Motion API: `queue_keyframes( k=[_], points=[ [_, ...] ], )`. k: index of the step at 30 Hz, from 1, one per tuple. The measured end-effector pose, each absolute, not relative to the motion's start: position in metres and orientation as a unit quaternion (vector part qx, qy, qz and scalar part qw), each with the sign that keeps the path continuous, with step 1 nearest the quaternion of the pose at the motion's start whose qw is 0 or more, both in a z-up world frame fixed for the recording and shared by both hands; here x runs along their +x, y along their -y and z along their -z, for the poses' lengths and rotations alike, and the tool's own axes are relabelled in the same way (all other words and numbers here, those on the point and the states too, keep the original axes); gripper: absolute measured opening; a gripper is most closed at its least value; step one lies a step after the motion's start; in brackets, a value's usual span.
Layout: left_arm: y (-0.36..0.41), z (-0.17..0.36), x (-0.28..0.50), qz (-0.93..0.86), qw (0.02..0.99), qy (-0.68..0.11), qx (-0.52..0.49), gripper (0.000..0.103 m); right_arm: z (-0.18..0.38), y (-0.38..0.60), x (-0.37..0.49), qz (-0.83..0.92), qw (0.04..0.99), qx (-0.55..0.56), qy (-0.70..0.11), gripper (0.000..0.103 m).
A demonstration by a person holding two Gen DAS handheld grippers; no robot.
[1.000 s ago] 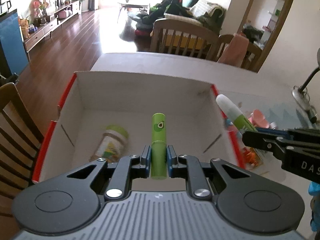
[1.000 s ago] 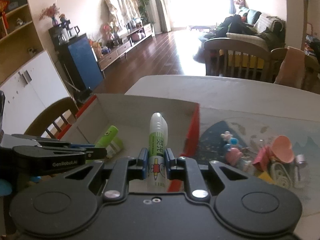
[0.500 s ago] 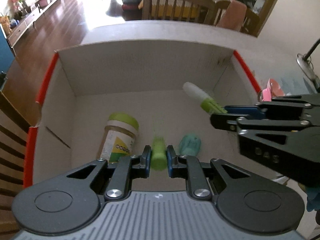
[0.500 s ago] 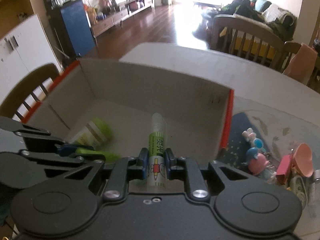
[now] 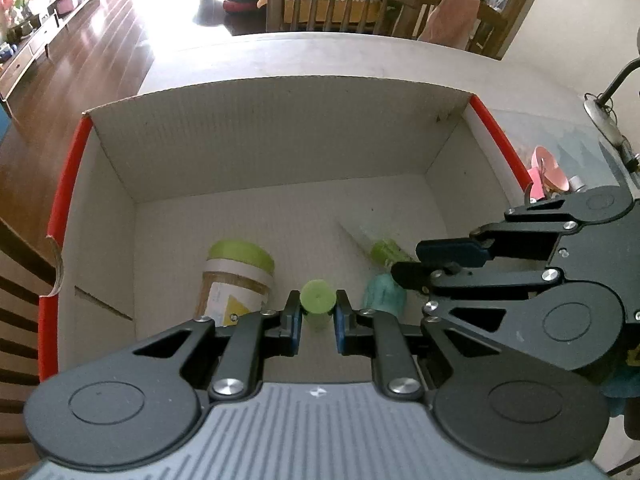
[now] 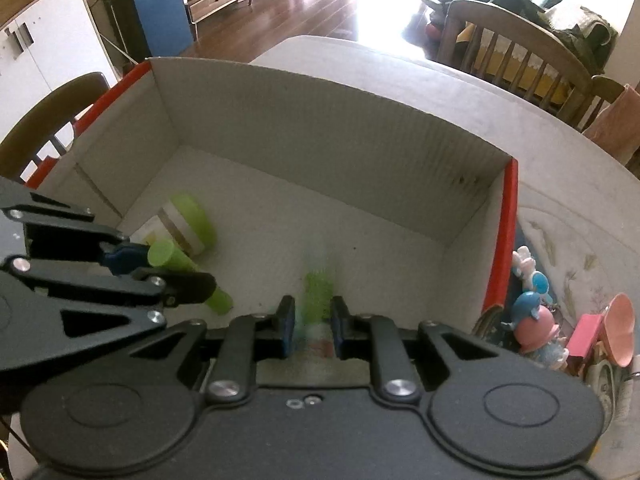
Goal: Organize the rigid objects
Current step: 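Carry the marker and glue stick into the box and open both tools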
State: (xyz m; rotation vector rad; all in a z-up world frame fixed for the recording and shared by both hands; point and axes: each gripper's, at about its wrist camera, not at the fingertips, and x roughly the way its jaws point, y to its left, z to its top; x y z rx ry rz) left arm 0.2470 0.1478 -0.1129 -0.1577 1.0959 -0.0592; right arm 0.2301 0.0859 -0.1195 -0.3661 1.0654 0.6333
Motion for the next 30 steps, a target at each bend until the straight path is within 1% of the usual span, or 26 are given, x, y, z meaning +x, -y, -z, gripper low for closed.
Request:
queue_keyframes(
  k=[5,10,14,16,23,30],
  points=[
    [-0.154,0.113,0.245,0.033,0.847,-0.525,-0.083,0.016,0.112,-0.080,0.227,-0.303,0.798,-0.152,-0.499,0.024],
    [-0.158,0.113,0.240,0.040,0.840,-0.534,-0.088,0.016,0.102,-0.072,0.216,-0.320,0.798,-0.133,-0.493,0.034],
    [-0.155,0.115,0.236,0.039,0.834,-0.544,-0.085,0.016,0.093,-0.061,0.207,-0.331,0.800,-0.119,-0.486,0.037],
    [-0.153,0.118,0.235,0.038,0.830,-0.549,-0.086,0.016,0.084,-0.068,0.219,-0.334,0.801,-0.114,-0.483,0.042],
    [-0.151,0.118,0.223,0.027,0.827,-0.554,-0.096,0.016,0.072,-0.051,0.215,-0.338,0.810,-0.091,-0.470,0.045],
    [-0.140,0.100,0.210,0.013,0.844,-0.529,-0.086,0.016,0.058,-0.033,0.204,-0.345,0.819,-0.067,-0.453,0.049]
  ],
)
